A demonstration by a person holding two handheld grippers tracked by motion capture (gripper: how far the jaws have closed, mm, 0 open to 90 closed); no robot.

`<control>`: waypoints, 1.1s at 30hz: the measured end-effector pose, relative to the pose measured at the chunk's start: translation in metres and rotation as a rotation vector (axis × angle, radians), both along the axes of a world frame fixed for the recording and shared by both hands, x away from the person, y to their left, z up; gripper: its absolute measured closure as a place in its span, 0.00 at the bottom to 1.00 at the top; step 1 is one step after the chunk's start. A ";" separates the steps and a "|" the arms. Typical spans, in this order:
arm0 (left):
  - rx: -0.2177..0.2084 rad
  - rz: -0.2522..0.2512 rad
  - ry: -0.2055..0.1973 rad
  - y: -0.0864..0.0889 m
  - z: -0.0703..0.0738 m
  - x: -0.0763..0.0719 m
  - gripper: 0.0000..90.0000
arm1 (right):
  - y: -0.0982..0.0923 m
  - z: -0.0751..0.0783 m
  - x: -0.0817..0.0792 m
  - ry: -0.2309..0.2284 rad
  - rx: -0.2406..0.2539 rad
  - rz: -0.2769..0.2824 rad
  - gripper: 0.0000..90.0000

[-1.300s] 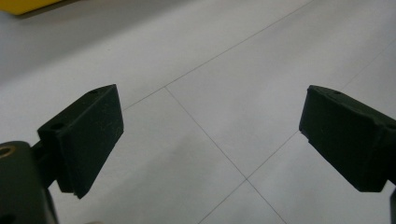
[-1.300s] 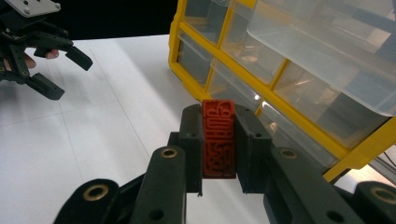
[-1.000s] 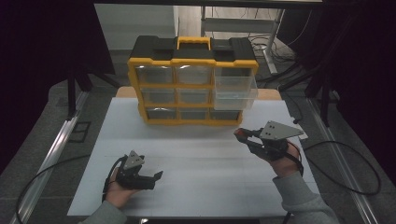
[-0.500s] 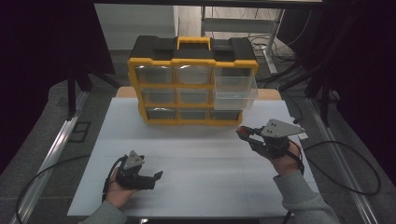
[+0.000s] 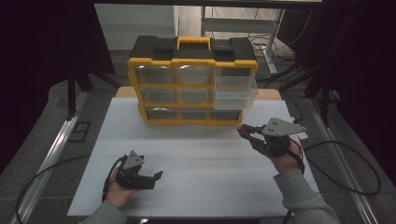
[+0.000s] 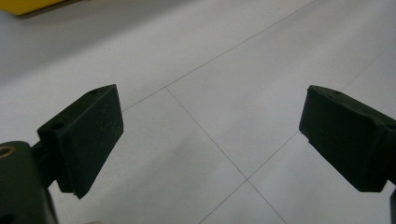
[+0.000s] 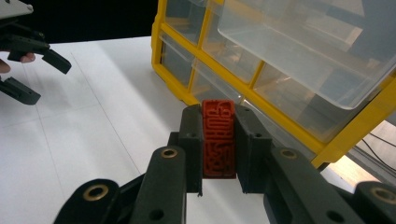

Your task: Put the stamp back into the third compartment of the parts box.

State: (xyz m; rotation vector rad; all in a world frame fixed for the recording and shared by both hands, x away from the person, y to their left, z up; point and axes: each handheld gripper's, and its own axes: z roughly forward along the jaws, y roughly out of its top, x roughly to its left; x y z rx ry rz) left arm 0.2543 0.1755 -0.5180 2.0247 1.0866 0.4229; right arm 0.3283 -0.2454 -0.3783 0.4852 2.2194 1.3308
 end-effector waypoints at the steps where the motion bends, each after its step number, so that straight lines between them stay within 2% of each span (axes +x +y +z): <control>1: 0.001 0.000 0.001 0.000 0.000 0.000 0.08 | 0.000 0.001 0.000 0.000 0.004 0.003 0.83; 22: -0.002 -0.001 0.002 0.000 0.000 0.000 0.08 | 0.002 0.018 0.000 -0.044 0.033 0.005 0.83; 33: -0.005 0.000 0.001 0.001 0.000 0.000 0.08 | 0.005 0.036 0.004 -0.065 0.055 0.006 0.83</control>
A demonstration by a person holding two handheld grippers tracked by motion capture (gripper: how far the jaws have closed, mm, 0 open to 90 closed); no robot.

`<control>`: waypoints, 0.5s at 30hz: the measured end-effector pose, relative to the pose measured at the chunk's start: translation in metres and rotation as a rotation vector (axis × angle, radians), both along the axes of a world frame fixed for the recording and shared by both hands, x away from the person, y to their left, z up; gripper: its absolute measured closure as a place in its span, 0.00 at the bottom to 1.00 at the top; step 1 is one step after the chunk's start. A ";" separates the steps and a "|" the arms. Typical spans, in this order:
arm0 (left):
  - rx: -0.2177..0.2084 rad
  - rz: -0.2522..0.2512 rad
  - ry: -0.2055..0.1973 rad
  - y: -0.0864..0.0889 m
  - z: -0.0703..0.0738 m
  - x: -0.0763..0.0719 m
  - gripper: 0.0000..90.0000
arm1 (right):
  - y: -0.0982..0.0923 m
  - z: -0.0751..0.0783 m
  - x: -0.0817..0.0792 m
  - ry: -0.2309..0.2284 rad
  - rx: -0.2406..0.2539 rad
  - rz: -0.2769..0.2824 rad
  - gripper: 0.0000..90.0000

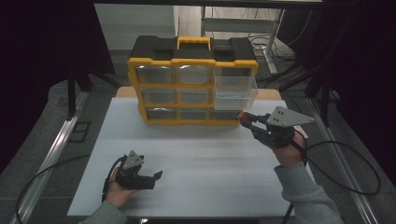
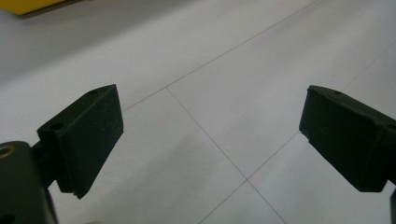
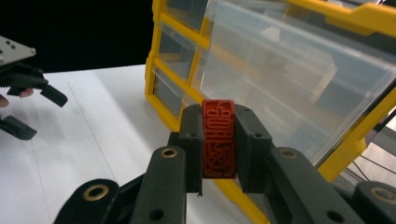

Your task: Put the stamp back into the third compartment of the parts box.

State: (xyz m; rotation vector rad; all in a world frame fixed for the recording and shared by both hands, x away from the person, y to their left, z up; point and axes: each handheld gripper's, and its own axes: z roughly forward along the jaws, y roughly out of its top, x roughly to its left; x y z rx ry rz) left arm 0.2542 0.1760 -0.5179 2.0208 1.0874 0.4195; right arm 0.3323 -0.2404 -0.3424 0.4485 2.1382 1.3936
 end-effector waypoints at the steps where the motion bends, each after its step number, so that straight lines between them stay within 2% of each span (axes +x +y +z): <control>1: 0.001 0.000 0.000 0.000 0.000 0.000 0.08 | 0.000 0.002 0.001 0.000 0.004 0.000 0.83; 15: 0.000 -0.001 0.001 0.000 0.000 0.000 0.08 | 0.004 0.027 0.011 -0.013 0.035 0.004 0.83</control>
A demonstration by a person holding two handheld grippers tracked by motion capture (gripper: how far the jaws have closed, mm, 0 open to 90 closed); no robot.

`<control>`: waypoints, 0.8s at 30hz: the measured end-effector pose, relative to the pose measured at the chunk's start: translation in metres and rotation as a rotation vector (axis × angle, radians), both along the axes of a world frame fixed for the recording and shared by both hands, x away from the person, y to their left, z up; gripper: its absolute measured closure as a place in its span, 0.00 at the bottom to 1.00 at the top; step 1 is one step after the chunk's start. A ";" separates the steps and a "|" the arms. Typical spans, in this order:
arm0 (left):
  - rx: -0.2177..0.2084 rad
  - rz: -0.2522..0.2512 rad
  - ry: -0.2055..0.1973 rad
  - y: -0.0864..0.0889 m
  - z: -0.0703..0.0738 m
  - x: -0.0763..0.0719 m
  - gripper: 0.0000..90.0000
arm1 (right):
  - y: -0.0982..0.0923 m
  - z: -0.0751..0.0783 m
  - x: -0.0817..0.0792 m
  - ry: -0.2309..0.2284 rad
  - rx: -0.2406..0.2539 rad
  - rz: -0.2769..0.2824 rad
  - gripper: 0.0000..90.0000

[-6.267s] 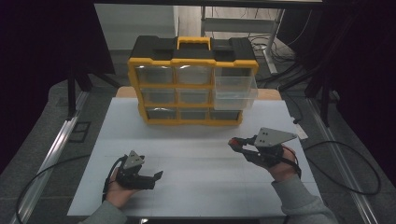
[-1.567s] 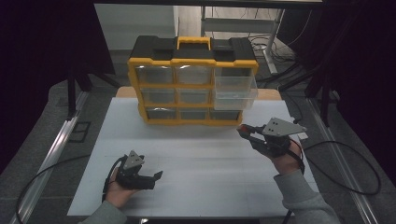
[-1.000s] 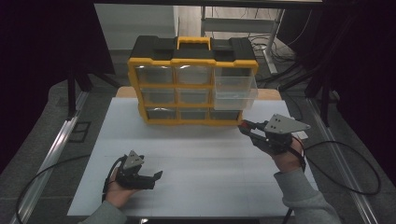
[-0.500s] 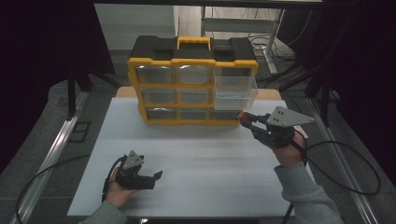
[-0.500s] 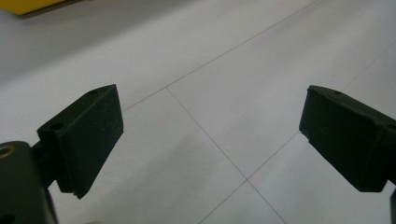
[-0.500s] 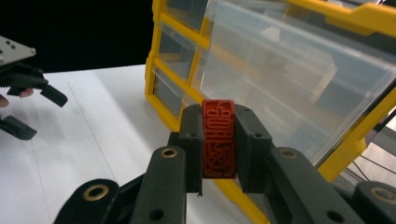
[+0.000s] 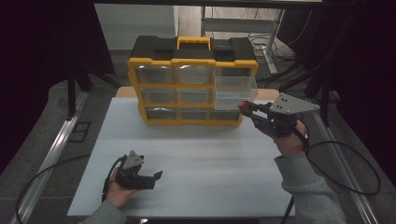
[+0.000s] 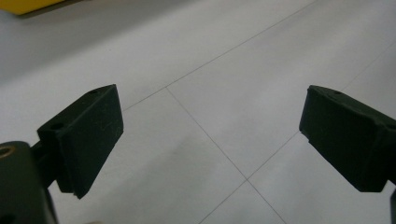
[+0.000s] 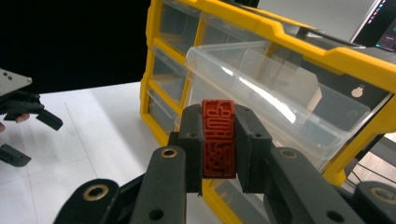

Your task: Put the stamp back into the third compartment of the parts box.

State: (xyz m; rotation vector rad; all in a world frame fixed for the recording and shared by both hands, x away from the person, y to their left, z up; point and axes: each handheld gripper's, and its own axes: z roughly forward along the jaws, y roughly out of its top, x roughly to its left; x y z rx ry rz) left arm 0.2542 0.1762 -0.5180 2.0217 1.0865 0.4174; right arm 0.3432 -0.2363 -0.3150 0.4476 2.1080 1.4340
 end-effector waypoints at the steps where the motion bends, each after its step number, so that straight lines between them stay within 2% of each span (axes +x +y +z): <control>1: 0.000 0.000 0.000 0.000 0.000 0.000 0.08 | 0.000 0.001 0.001 -0.001 0.003 -0.001 0.83; 16: -0.003 0.001 -0.002 0.000 0.000 0.000 0.08 | 0.003 0.017 0.011 -0.002 0.039 -0.002 0.83; 24: -0.003 0.004 -0.004 0.000 0.000 0.000 0.08 | 0.008 0.028 0.021 -0.006 0.030 -0.012 0.83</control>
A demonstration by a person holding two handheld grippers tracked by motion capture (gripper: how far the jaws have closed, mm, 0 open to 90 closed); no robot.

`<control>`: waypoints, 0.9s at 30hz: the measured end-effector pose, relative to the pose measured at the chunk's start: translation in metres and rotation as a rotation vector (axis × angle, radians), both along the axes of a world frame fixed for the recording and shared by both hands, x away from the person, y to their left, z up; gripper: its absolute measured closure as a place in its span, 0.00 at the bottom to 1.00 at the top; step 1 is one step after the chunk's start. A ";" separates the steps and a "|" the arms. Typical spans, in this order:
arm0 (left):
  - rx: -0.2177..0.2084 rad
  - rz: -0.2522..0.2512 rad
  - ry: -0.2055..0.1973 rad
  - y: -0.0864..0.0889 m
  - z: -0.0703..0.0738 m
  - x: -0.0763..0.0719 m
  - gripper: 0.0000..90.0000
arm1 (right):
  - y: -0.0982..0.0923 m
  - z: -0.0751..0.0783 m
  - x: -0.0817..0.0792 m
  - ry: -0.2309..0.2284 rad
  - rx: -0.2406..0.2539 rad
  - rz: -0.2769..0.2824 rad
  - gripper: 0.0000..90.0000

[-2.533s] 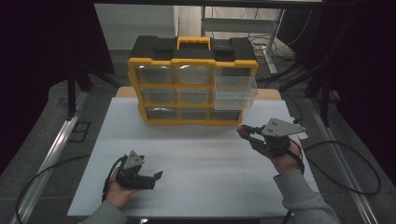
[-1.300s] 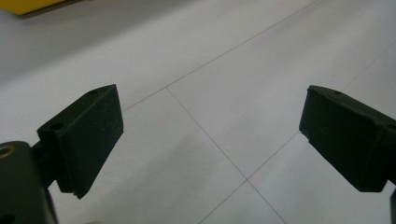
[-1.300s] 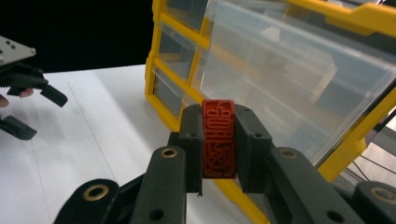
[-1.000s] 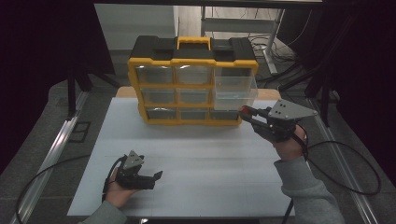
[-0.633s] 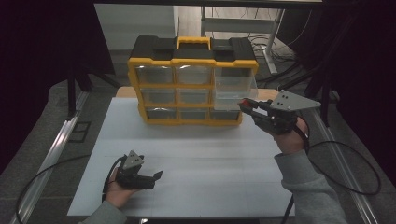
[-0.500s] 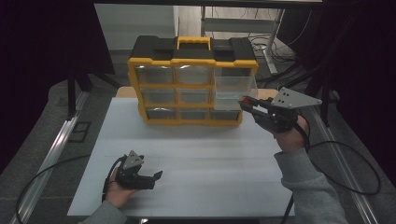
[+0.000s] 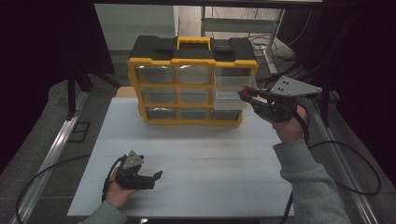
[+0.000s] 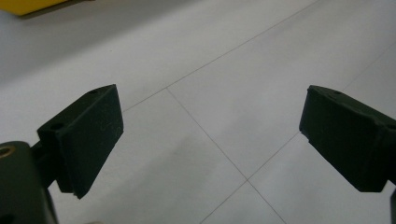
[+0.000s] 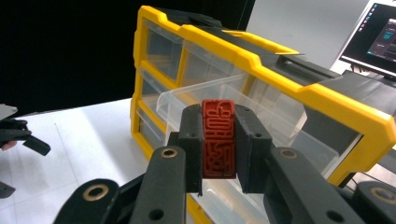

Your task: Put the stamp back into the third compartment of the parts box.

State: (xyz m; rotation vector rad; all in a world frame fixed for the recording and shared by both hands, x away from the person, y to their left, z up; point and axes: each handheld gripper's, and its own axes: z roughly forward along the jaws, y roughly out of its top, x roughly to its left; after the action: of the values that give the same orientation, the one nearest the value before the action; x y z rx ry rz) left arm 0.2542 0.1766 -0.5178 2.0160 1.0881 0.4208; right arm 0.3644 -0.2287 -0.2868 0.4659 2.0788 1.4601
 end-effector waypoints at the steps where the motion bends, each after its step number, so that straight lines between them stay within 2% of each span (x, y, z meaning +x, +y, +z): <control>1: 0.000 0.000 0.000 0.000 0.000 0.000 0.08 | 0.001 0.001 0.002 0.002 0.001 -0.002 0.83; 27: 0.002 -0.001 0.001 0.001 0.000 0.000 0.08 | 0.007 0.011 0.044 0.041 0.015 -0.080 0.83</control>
State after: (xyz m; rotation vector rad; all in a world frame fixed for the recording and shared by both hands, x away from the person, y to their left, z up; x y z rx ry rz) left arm 0.2541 0.1772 -0.5178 2.0181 1.0879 0.4205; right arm 0.4084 -0.2221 -0.2759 0.5824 2.0578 1.4318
